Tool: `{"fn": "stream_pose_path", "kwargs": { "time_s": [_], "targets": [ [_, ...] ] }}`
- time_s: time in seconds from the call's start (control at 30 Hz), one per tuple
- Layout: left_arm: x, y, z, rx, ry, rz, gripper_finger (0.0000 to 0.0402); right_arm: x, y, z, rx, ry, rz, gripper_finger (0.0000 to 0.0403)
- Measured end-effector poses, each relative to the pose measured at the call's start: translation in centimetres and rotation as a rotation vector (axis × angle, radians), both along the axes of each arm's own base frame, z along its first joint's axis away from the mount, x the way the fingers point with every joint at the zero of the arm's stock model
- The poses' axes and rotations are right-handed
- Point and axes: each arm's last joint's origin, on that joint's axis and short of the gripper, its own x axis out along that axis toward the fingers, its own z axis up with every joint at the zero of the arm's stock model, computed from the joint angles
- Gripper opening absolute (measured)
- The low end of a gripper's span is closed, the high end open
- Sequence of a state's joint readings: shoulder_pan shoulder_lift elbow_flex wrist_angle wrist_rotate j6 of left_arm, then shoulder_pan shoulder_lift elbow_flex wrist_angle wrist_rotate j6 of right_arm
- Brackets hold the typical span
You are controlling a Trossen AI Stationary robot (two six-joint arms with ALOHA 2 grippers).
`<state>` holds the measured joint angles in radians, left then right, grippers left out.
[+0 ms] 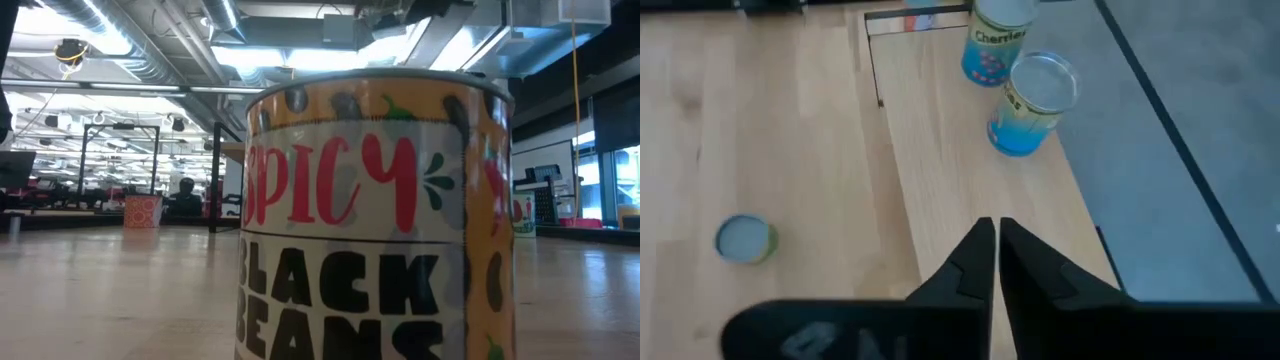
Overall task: Pick and place cans onto a shelf
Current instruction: Put the canned mixed veggies on the shelf
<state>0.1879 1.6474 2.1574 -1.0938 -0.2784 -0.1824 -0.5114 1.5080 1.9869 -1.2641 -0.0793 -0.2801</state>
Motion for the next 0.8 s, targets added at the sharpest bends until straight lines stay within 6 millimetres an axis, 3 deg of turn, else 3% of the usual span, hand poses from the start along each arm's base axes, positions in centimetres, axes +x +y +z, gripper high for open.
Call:
{"fn": "stream_pose_path", "kwargs": {
  "time_s": [0.17,0.43,0.63,0.8],
  "targets": [
    [-0.4,-0.2,-0.7,-0.094,0.046,0.007,0.0090,-1.8,0.9,0.5,0.003,0.031,-0.036,0.0045],
    [-1.3,-1.0,-1.9,-0.298,0.162,-0.042,0.0092,-4.1,1.8,-0.6,0.054,0.265,-0.127,0.0089],
    [-1.3,-2.1,-2.0,-0.409,0.169,-0.107,0.0092,-4.2,1.2,-1.4,0.208,0.206,-0.361,0.0099],
    [-1.2,-2.7,-2.0,-0.413,0.171,-0.128,0.0093,-4.6,-0.7,-3.8,0.260,0.260,-0.638,0.0100]
  ]
}}
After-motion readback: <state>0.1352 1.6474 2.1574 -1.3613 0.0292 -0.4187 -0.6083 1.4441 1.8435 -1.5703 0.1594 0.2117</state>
